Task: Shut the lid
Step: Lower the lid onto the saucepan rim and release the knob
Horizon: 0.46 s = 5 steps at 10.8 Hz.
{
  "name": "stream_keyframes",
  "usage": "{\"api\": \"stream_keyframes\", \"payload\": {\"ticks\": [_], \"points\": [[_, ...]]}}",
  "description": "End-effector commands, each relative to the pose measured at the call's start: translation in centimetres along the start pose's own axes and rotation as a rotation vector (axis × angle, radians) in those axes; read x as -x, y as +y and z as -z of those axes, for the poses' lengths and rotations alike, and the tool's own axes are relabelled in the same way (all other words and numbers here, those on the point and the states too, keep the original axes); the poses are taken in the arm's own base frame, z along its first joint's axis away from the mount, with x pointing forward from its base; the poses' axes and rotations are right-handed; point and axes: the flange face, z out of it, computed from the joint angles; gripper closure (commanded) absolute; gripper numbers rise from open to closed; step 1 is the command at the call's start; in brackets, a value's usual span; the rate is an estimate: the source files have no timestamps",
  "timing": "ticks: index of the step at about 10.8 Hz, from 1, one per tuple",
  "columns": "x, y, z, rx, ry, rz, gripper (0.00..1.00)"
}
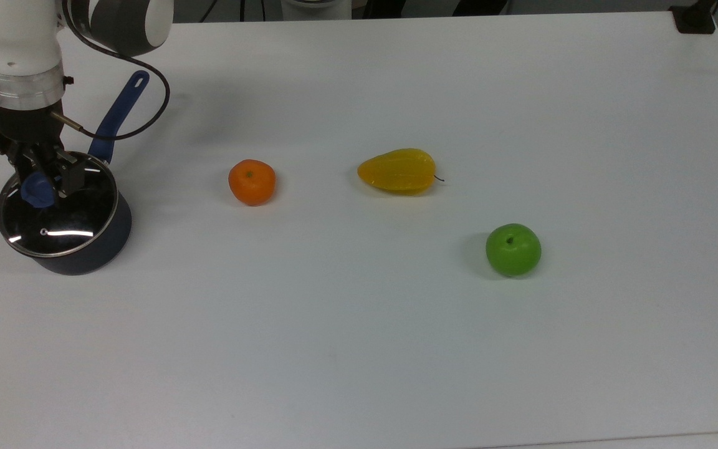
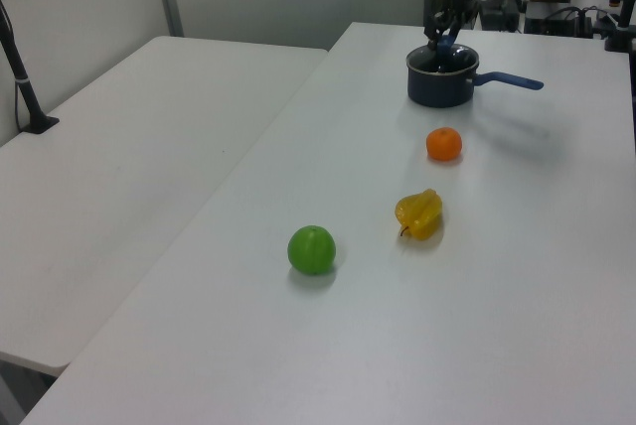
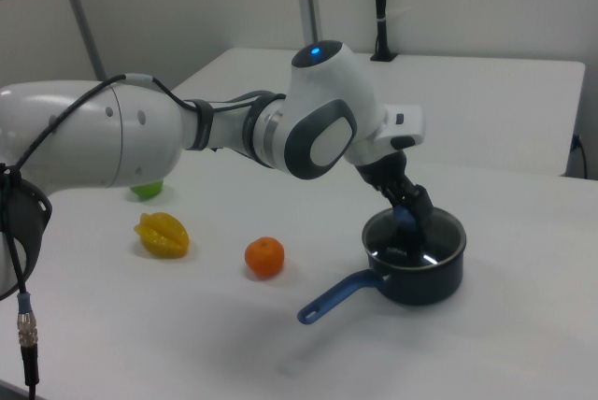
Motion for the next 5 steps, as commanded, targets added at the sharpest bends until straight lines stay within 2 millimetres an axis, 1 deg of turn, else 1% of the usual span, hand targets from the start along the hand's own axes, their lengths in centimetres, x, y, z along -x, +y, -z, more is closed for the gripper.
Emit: {"api": "stream_keyframes", "payload": {"ticks": [1, 3, 4, 5], "points": [[0.76, 0.83, 0.88, -0.014, -0.001, 0.002, 0.54], [0.81, 0.69, 0.61, -0.012, -0.001, 0.006, 0.52], [0.81, 0.69, 0.61, -0.012, -0.001, 0.006, 0.35], [0.84, 0.55, 0.38, -0.011, -0.002, 0.004, 0.10]]}}
